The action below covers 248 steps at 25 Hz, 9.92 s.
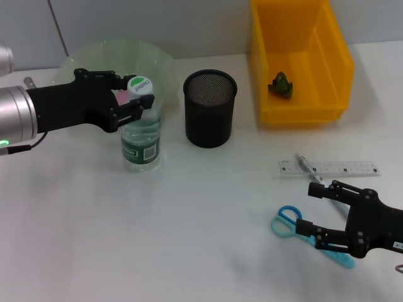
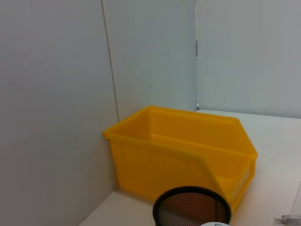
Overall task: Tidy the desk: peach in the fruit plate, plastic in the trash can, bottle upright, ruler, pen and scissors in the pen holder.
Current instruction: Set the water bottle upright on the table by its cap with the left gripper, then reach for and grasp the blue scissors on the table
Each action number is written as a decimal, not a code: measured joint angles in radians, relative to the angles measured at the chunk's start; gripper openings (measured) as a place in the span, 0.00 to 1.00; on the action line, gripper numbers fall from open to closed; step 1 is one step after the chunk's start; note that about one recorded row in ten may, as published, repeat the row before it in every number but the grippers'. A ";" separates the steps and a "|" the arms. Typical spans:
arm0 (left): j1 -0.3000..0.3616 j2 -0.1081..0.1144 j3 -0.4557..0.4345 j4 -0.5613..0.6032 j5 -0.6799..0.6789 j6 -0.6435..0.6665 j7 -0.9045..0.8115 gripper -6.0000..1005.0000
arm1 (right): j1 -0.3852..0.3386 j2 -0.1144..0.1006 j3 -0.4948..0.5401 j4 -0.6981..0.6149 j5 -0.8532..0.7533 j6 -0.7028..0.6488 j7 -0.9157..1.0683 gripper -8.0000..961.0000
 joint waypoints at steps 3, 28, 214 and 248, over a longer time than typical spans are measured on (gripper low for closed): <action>0.002 0.000 -0.005 -0.001 -0.001 0.000 0.000 0.59 | 0.000 0.000 0.000 0.000 0.000 0.000 0.003 0.85; 0.068 0.004 -0.236 0.031 -0.146 0.270 0.122 0.80 | 0.001 0.000 0.009 -0.003 0.003 -0.001 0.009 0.85; -0.006 0.004 -0.371 -0.708 0.034 0.470 0.690 0.80 | 0.326 0.012 -0.830 -0.846 -0.983 -0.047 1.700 0.74; 0.006 0.002 -0.369 -0.687 0.033 0.466 0.695 0.80 | 0.316 0.012 -0.841 -0.834 -0.980 -0.014 1.698 0.54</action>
